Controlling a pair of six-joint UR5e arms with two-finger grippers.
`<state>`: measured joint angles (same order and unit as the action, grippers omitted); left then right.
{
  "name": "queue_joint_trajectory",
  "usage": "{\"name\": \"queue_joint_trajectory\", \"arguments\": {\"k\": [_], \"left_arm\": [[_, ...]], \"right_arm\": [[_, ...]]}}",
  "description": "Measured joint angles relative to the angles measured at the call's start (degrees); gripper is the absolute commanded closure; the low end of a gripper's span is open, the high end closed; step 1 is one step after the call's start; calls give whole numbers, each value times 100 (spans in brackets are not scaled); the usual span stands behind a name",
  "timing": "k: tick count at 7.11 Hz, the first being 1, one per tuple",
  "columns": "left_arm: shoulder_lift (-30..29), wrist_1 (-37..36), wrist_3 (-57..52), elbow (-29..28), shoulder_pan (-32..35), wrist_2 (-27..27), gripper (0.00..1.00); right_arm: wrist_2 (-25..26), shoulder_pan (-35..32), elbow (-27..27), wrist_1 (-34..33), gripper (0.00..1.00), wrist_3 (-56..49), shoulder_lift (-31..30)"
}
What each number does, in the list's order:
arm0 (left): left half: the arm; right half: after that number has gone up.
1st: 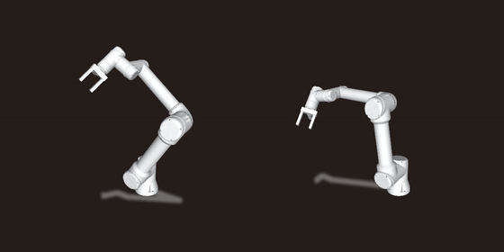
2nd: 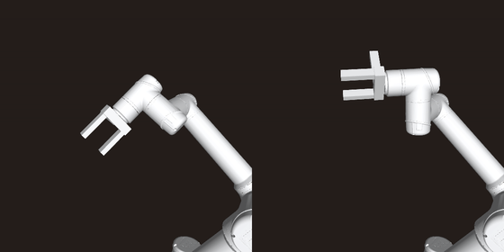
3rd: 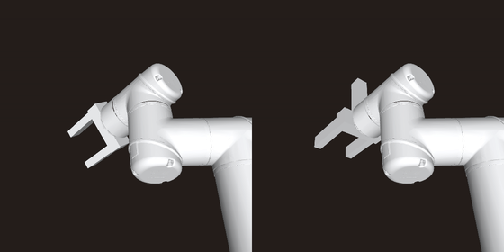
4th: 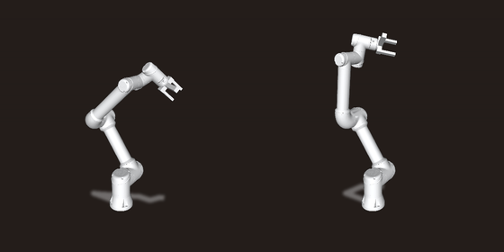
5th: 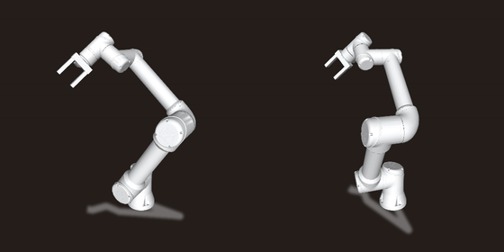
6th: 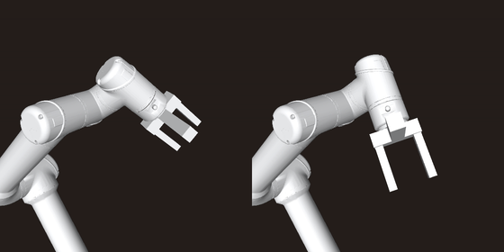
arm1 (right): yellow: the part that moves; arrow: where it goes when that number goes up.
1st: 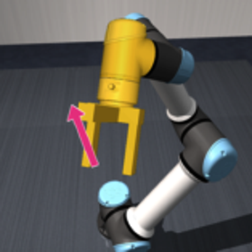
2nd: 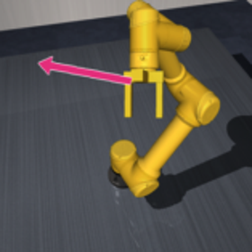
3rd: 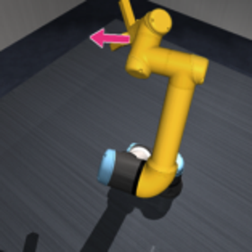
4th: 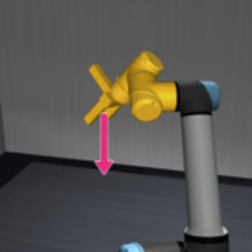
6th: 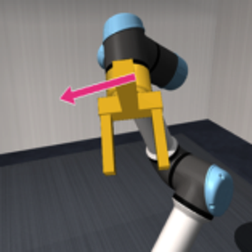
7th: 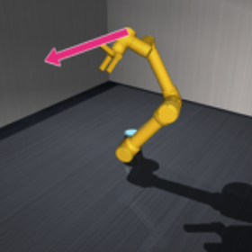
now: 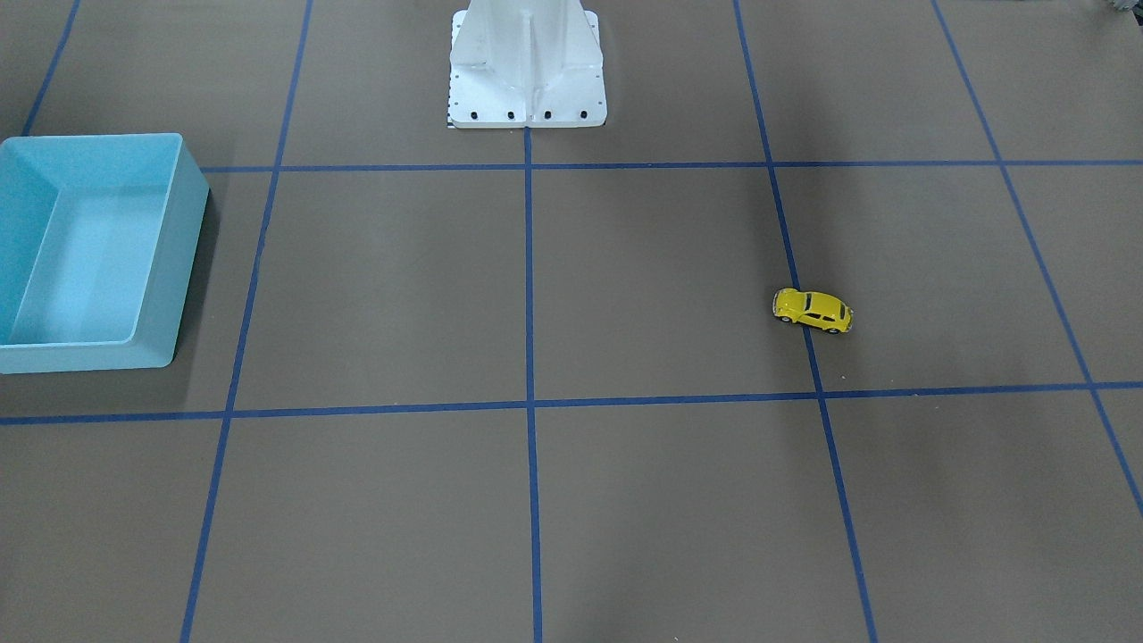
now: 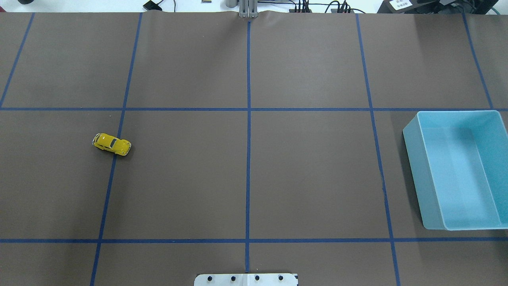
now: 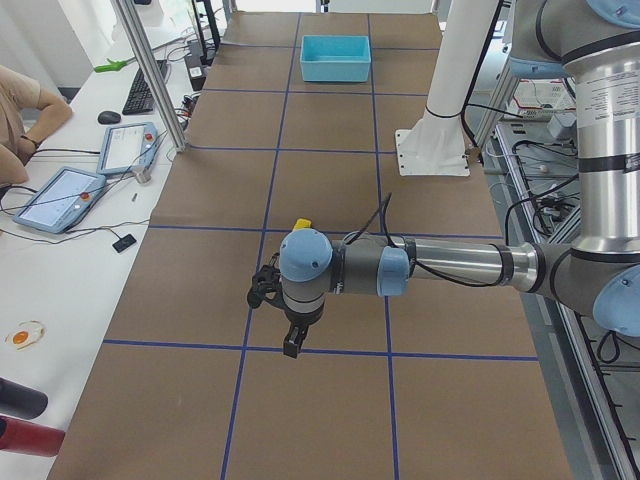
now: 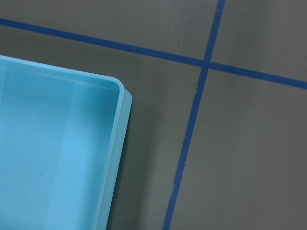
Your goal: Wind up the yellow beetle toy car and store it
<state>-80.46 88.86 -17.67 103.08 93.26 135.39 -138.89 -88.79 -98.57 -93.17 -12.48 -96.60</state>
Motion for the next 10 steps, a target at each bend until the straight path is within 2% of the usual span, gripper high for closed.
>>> {"name": "queue_joint_trajectory", "arguments": {"k": [7,10], "left_arm": [[-264,31,-6,19,-56,99,0],[-618,76,-34,41,-421,196,0]], "right_arm": [[-15,-36,4,0,0,0,-21],[-21,-98,6,0,0,0,-86]]}}
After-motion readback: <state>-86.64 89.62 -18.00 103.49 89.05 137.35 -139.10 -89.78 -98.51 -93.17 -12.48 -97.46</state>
